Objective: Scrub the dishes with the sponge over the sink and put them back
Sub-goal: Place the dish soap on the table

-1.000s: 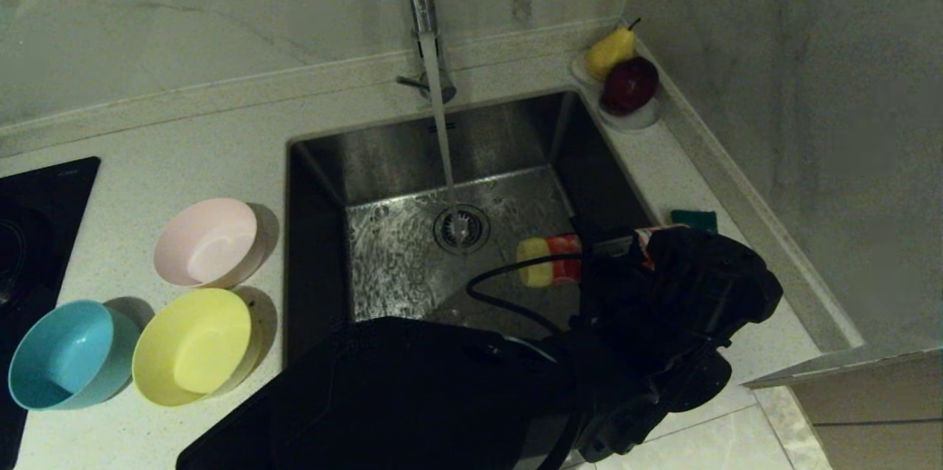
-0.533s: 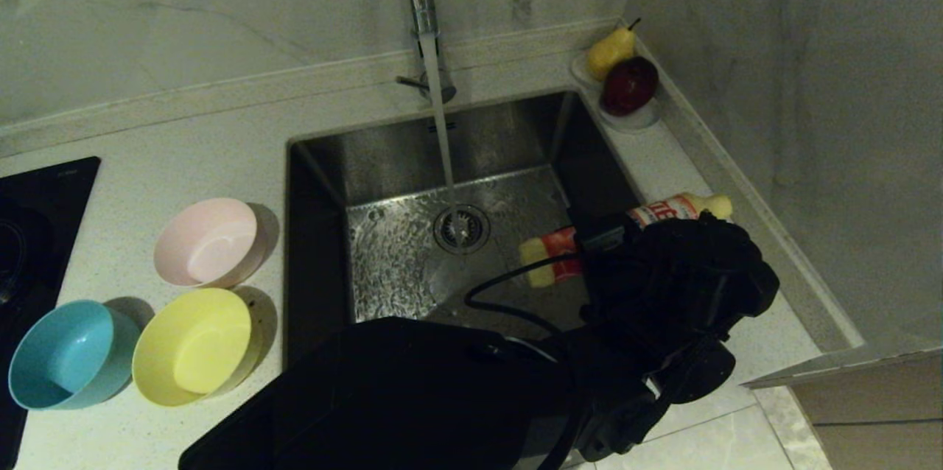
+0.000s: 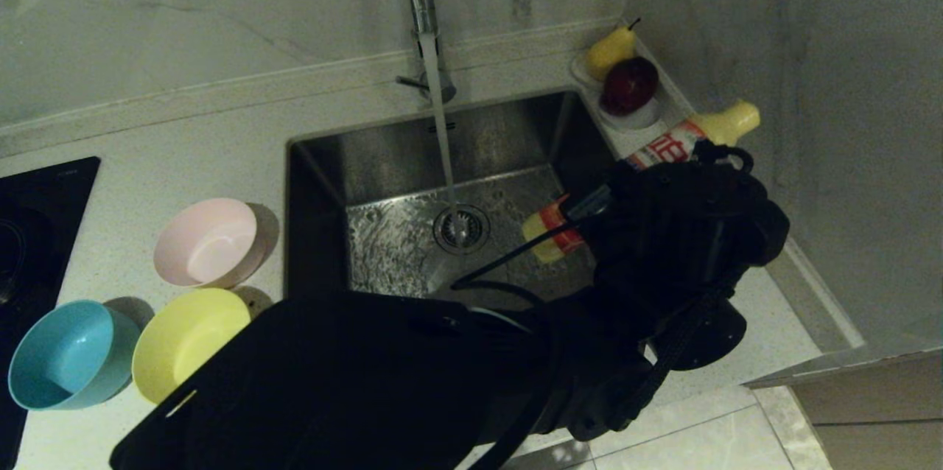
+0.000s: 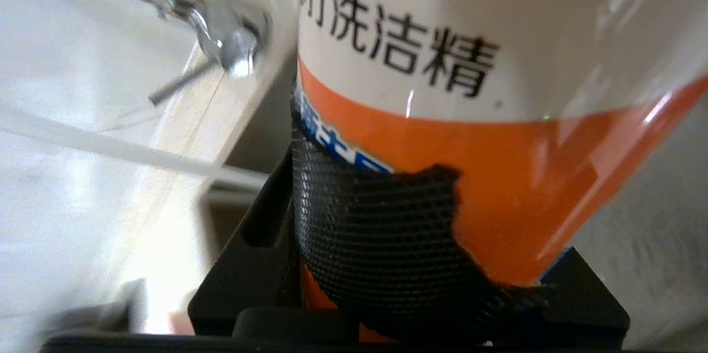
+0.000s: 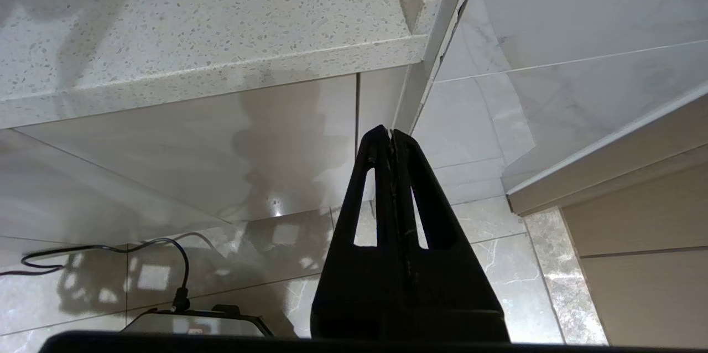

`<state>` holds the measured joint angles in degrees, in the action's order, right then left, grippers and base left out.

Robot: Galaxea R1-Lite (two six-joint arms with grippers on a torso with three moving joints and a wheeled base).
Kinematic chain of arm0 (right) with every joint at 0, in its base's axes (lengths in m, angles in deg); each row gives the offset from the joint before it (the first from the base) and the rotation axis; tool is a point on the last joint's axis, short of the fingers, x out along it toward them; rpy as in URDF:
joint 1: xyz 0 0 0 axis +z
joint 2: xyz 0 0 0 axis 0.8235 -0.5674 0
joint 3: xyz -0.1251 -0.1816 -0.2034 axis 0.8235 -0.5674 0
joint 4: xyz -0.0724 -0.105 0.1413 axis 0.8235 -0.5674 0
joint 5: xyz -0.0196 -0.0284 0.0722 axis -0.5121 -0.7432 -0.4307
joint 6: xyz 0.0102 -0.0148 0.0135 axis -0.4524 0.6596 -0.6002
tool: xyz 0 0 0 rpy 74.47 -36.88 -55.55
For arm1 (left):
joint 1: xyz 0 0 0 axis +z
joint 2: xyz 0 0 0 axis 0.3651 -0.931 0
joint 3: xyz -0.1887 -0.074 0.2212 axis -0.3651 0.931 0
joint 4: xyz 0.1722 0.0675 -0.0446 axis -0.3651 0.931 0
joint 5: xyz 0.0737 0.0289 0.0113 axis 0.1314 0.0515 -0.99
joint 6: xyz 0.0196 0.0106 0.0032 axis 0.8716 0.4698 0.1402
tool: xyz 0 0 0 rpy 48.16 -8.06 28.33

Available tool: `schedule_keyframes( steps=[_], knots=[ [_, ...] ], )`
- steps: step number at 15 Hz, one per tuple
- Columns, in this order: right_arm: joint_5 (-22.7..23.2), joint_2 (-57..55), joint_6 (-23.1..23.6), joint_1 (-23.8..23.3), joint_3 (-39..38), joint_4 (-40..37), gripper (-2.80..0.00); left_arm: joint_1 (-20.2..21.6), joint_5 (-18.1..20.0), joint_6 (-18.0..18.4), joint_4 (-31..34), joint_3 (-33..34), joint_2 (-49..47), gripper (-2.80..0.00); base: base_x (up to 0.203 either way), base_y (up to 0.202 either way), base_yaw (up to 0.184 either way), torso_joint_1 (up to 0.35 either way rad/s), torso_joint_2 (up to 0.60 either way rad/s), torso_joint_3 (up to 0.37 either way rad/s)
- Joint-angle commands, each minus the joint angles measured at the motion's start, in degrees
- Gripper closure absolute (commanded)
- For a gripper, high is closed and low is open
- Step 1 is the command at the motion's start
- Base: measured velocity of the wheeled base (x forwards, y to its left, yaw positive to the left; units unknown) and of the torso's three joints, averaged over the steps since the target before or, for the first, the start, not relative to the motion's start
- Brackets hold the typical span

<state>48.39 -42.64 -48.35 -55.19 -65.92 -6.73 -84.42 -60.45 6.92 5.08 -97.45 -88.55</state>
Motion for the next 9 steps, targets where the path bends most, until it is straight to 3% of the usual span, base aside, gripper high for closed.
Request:
schedule_keyframes(
  steps=[1,9],
  knots=[
    [0.01,0.04,-0.02,0.02,-0.01,0.01,0.0,0.23,3.06,-3.1,-0.9,-0.05,5.63,0.0,0.0,0.0,0.0,0.0,0.0,0.0],
    [0.01,0.11,-0.02,0.02,-0.01,0.01,0.0,0.55,11.84,-11.29,-3.05,-0.02,22.45,0.0,0.0,0.0,0.0,0.0,0.0,0.0]
  ],
)
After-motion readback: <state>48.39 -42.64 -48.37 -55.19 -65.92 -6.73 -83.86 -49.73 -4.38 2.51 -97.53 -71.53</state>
